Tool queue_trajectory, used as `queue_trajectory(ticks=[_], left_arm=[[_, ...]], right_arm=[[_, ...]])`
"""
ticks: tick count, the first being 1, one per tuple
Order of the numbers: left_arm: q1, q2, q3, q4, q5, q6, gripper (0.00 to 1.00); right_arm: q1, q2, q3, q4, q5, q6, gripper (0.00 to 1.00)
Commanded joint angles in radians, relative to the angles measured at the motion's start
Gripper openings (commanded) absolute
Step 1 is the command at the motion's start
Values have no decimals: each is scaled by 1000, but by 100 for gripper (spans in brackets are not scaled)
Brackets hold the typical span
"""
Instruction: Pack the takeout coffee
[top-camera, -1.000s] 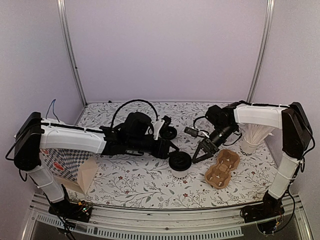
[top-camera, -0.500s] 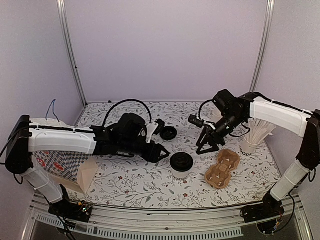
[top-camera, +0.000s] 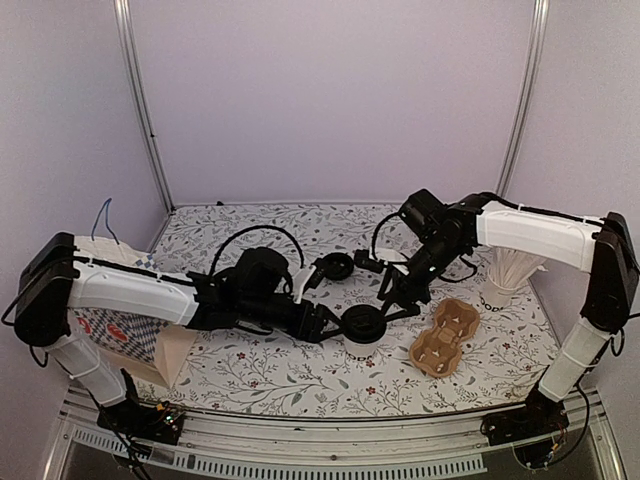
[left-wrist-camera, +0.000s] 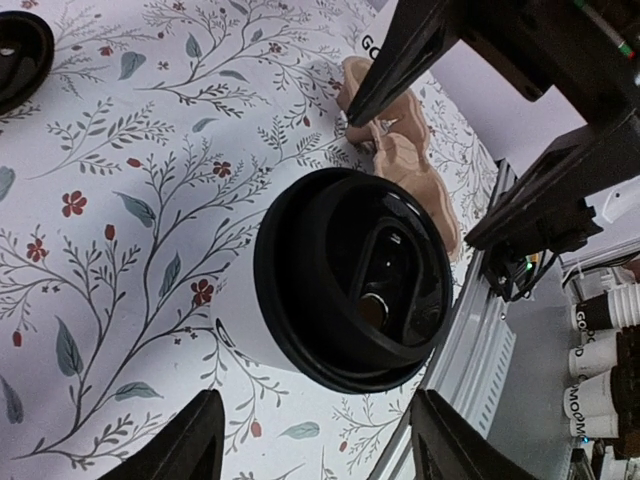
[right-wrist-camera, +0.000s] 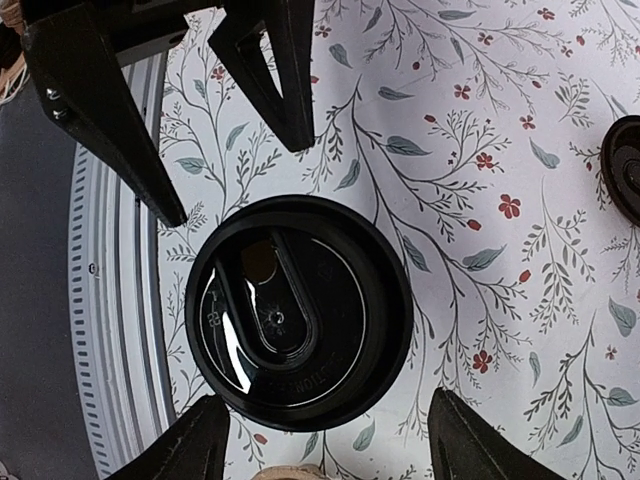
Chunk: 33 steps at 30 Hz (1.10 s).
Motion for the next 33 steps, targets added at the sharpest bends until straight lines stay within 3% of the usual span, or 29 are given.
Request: queue_trajectory(ticks=[1, 13, 24, 28, 33], left_arm=[[-8, 52, 39, 103, 56, -39, 65], [78, 169, 166, 41, 87, 75, 62], [111, 155, 190, 18, 69, 107, 61], [108, 87, 133, -14, 3, 22, 62], [87, 7, 23, -21, -10, -185, 63]], right_arm=[[12, 9, -2, 5, -14, -25, 71], [36, -71, -85, -52, -48, -12, 72], [36, -127, -103, -143, -97, -16, 72], [27, -145, -98, -128, -71, -8, 71], [-53, -101, -34, -106, -107, 34, 69]])
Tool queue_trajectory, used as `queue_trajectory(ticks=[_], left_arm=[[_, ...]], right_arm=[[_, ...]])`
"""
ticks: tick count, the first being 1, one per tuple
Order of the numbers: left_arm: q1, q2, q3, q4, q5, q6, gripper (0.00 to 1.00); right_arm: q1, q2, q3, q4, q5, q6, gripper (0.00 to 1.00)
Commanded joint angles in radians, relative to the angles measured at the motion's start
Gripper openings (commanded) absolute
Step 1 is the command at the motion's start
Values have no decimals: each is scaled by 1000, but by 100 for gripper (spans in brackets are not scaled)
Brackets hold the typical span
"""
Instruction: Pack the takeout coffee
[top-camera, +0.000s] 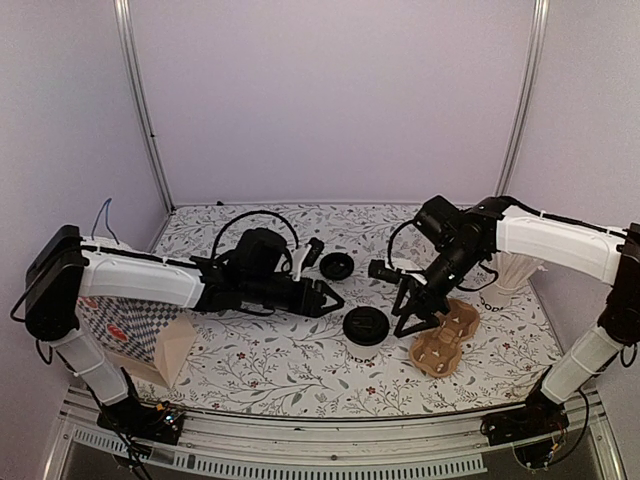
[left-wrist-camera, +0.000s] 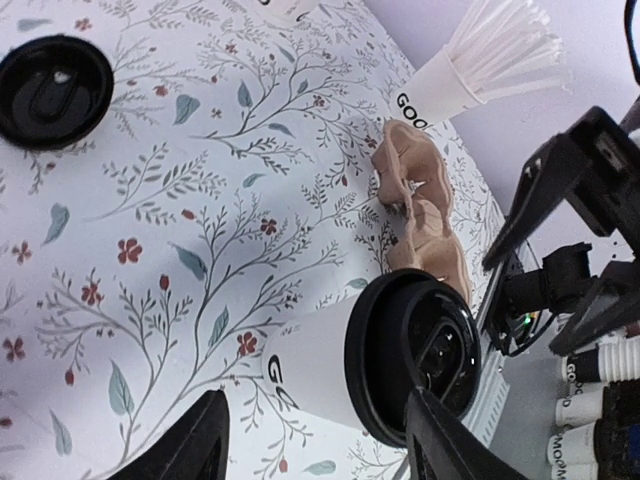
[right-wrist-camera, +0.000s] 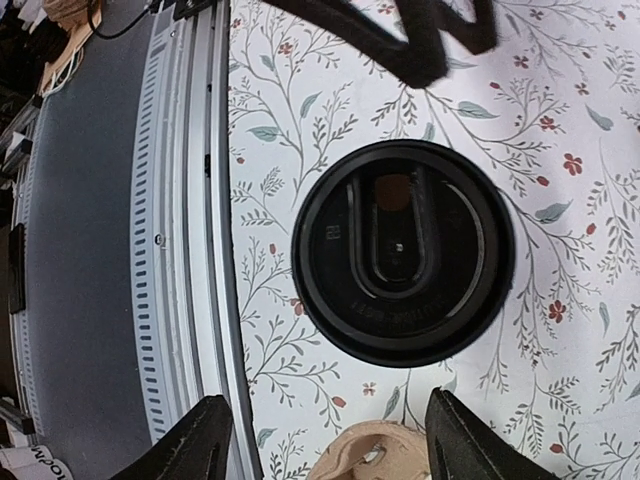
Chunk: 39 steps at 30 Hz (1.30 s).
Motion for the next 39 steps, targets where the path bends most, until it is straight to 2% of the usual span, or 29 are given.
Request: queue_trajectory(ticks=[1, 7, 11, 19, 29, 33, 39], left_arm=[[-17, -80, -107, 10, -9, -195, 63], [-34, -46, -167, 157, 120, -287, 64], [-37, 9, -147, 226, 196, -302, 63], [4, 78, -81, 228, 207, -256, 61], [78, 203, 87, 165, 240, -168, 59], [80, 182, 96, 112, 194, -139, 58], [42, 51, -29, 116, 157, -149, 64]], right_arm=[[-66, 33, 62, 14, -40, 29, 69], [-67, 110, 109, 49, -22, 1, 73], [-63, 154, 111, 47, -64, -28, 73], [-26, 139, 54, 43, -68, -31, 74], [-24, 45, -28, 25, -23, 3, 74], [-24, 15, -51, 7, -17, 11, 73], [-28, -26, -66, 40, 1, 14, 74]])
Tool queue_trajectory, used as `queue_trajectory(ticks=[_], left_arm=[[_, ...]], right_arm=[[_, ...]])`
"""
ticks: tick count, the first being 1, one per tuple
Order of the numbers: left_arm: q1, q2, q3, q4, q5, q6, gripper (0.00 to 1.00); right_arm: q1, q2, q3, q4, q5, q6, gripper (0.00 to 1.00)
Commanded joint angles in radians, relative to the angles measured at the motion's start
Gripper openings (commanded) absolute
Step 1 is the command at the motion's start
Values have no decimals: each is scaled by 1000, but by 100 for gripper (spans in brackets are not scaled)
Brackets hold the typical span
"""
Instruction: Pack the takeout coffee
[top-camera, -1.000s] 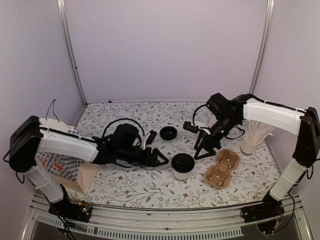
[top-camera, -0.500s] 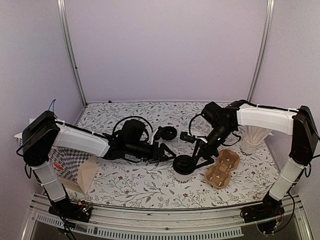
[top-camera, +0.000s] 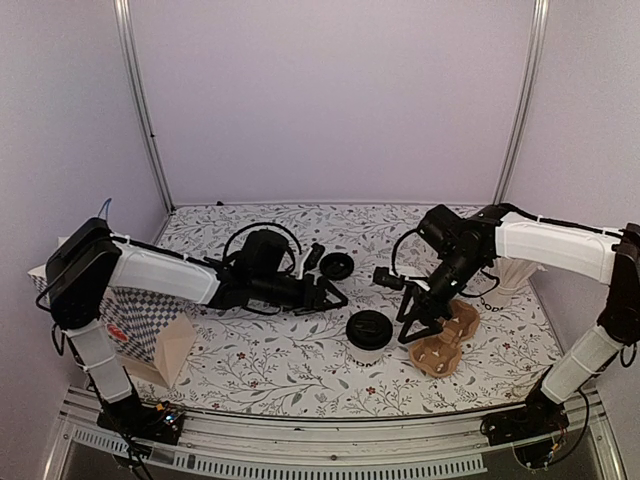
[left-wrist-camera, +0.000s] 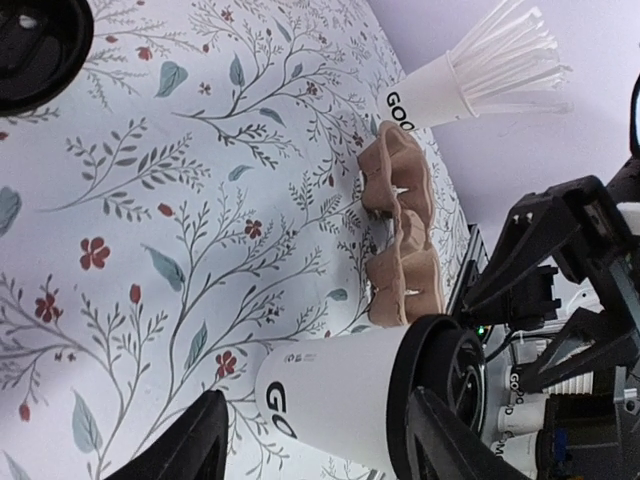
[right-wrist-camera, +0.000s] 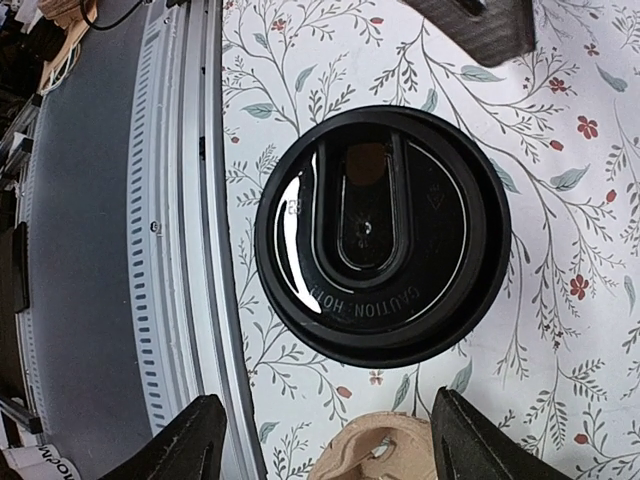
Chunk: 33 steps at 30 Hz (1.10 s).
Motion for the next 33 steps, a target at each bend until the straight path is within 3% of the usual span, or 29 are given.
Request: queue_trajectory(ticks=[1, 11, 19, 33], left_arm=[[-38, -124, -81, -19, -41, 32, 65], [-153, -216, -140, -127, -123, 79, 63], [-221, -118, -73, -175, -67, 110, 57], [-78, -57, 42, -230, -108, 200, 57]], right_arm=[[0, -24, -2, 27, 23, 11, 74], [-2, 82, 73, 57, 47, -16, 75], [-1, 112, 83, 77, -1, -36, 77], [1, 28, 0, 54, 16, -29, 78]])
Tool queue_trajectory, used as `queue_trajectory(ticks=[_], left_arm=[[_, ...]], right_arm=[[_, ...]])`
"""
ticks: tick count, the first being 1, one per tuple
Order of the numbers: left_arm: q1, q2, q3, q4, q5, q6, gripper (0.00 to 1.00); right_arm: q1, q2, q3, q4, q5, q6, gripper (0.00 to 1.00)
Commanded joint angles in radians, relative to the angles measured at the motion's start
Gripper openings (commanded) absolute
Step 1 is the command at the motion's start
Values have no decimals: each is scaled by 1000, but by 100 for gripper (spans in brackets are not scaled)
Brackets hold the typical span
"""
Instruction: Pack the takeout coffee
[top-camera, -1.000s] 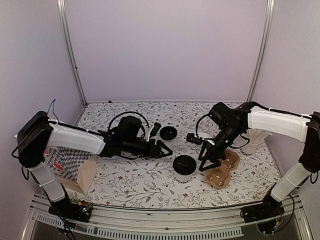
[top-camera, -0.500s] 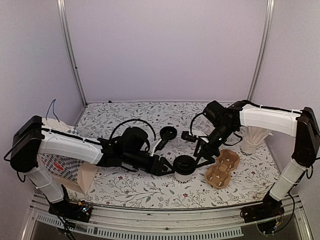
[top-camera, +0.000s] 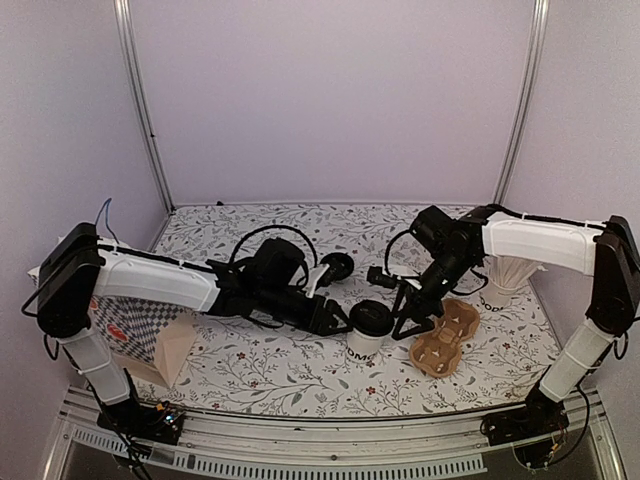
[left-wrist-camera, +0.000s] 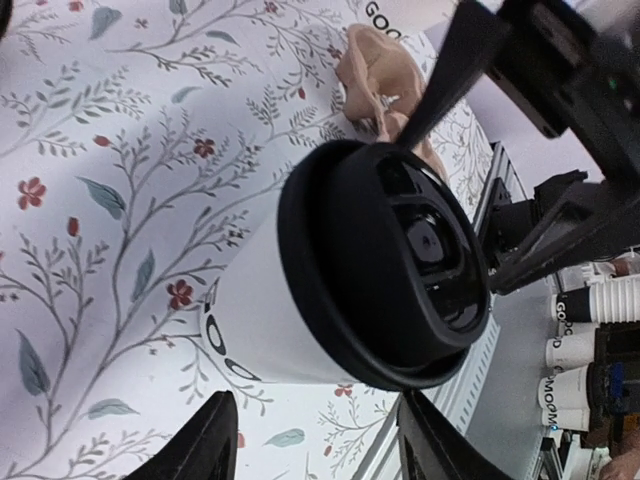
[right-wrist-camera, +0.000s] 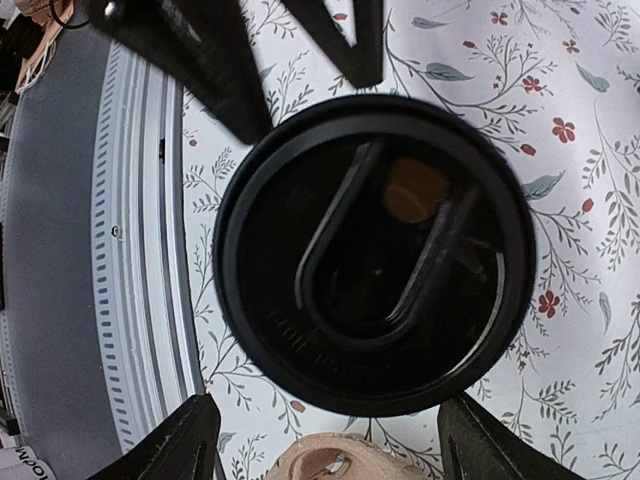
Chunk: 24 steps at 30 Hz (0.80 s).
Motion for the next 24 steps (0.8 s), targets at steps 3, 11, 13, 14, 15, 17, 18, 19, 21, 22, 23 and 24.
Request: queue_trajectory(ticks=[3, 11, 13, 14, 15, 17, 18, 19, 21, 22, 23, 24], left_arm=[[81, 56, 58, -33, -19, 64, 56], [85, 39, 18, -34, -14, 51, 56], [86, 28, 3, -34, -13, 45, 56], [86, 20, -5, -36, -14, 43, 56], [86, 13, -11, -37, -17, 40, 56], [86, -4, -21, -72, -25, 39, 56], [86, -13, -25, -84, -29, 38, 56], [86, -22, -30, -93, -35, 39, 56], [86, -36, -38, -115, -45, 40, 56], [86, -42, -40, -121, -49, 44, 56], [88, -46, -40, -136, -54, 48, 56], [87, -49, -39, -146, -60, 52, 56]], right_arm=[[9, -78, -48, -6, -3, 15, 78], [9, -115, -70, 15, 2, 24, 78], [9, -104, -67, 20, -1, 24, 78], [9, -101, -64, 21, -1, 24, 78], [9, -95, -62, 22, 1, 26, 78], [9, -88, -61, 26, 6, 28, 78], [9, -87, -62, 32, 13, 31, 78], [9, -85, -61, 37, 19, 37, 78], [9, -80, -63, 44, 33, 44, 77], [9, -78, -62, 48, 38, 49, 77], [8, -75, -60, 52, 43, 55, 77], [8, -70, -59, 54, 46, 60, 77]])
